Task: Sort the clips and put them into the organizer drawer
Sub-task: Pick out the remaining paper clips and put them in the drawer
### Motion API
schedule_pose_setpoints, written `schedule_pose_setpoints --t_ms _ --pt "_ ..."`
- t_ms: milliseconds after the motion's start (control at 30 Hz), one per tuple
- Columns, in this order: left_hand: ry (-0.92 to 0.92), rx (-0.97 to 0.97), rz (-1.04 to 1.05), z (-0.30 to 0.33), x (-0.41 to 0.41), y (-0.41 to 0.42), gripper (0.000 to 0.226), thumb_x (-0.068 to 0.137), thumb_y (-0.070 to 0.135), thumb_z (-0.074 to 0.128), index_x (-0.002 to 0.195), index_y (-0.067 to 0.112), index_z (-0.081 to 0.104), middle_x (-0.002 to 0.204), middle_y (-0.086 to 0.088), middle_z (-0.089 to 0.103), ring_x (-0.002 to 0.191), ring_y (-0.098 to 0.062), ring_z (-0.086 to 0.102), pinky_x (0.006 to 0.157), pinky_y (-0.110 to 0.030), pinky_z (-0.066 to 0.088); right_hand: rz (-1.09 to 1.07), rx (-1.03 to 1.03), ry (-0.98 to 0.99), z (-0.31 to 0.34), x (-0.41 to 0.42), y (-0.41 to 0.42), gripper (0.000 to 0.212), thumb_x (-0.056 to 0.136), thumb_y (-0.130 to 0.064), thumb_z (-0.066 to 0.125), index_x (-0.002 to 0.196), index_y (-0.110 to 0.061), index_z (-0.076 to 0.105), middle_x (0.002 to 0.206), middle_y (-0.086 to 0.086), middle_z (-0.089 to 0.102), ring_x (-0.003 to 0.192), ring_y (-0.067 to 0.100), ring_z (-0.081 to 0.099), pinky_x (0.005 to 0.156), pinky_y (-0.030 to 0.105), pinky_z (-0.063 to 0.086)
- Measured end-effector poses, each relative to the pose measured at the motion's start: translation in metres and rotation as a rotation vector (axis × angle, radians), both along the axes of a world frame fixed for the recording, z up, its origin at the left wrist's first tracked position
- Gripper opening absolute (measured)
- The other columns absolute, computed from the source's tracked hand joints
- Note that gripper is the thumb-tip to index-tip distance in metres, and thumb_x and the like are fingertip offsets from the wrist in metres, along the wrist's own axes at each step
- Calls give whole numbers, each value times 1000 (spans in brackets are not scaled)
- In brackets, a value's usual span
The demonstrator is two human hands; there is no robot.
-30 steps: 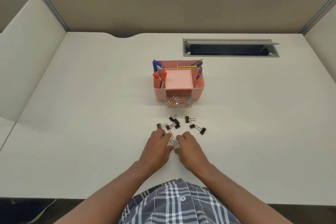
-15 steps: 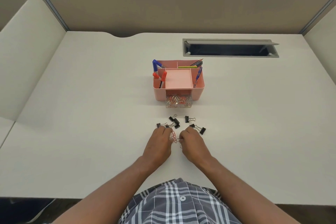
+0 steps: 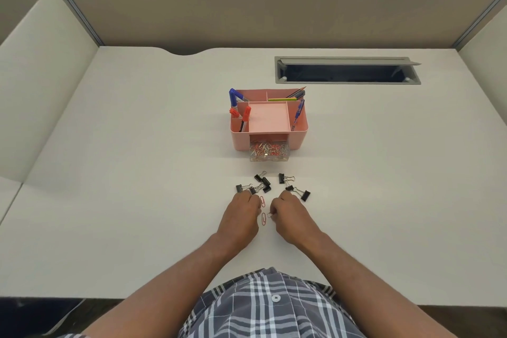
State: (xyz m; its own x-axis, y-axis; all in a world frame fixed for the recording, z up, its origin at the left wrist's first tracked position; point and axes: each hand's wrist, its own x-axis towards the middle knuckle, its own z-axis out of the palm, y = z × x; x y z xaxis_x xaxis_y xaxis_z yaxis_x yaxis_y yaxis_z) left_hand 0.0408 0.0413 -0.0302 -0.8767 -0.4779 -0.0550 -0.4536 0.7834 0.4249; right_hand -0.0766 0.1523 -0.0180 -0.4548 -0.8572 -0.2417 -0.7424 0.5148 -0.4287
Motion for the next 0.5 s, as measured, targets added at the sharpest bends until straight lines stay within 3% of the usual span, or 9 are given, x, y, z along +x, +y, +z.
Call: schedule_pose_setpoints --t_ms 200,367,500 --pt "33 23 24 0 4 0 11 90 1 55 89 12 57 90 -4 57 84 -24 49 70 -29 36 18 -44 0 -3 0 5 13 90 -4 55 97 -14 59 102 4 52 95 23 46 78 33 43" --pt "64 59 71 -2 10 -1 25 90 -2 51 109 10 63 100 -4 61 91 -22 52 73 -22 30 7 -89 0 -7 -1 13 16 90 -1 54 99 -13 57 98 2 53 94 22 46 76 32 41" --pt "66 64 85 0 11 0 24 93 1 50 111 12 63 102 -3 61 93 -21 52 72 -21 29 -1 -86 8 -7 0 13 14 92 -2 52 100 -11 59 99 4 54 94 23 47 77 32 42"
